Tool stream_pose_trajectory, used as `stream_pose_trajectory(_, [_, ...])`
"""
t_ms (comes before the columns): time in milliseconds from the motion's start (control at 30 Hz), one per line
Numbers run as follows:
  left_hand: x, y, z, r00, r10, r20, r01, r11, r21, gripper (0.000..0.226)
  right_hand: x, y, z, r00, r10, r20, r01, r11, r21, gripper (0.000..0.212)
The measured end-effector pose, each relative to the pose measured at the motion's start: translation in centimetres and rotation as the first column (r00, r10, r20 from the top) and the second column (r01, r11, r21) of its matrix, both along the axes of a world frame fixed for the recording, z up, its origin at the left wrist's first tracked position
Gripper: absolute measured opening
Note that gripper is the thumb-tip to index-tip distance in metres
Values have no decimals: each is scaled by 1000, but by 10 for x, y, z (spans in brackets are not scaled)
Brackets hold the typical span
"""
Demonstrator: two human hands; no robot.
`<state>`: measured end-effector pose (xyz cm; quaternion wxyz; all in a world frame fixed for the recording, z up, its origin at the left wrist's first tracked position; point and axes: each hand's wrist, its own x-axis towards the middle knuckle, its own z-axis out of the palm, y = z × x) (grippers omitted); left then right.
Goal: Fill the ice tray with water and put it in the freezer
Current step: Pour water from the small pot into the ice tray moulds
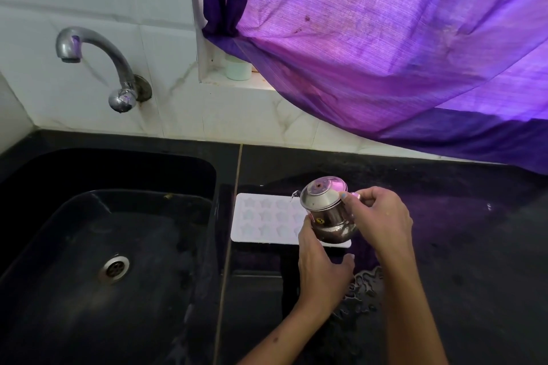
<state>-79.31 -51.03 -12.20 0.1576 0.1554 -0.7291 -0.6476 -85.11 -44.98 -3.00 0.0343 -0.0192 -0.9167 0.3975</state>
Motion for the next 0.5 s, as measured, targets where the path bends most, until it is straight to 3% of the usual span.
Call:
stream_pose_trajectory(233, [-1,-4,3,998,42,-50,-44,998,-35,86,-1,-2,3,1000,-10,-13,9,995,-97,19])
stream_pose_trajectory(500, [0,-8,4,995,89,-40,-89,996,10,92,2,-17,6,998,60,-31,-62,997,-47,19])
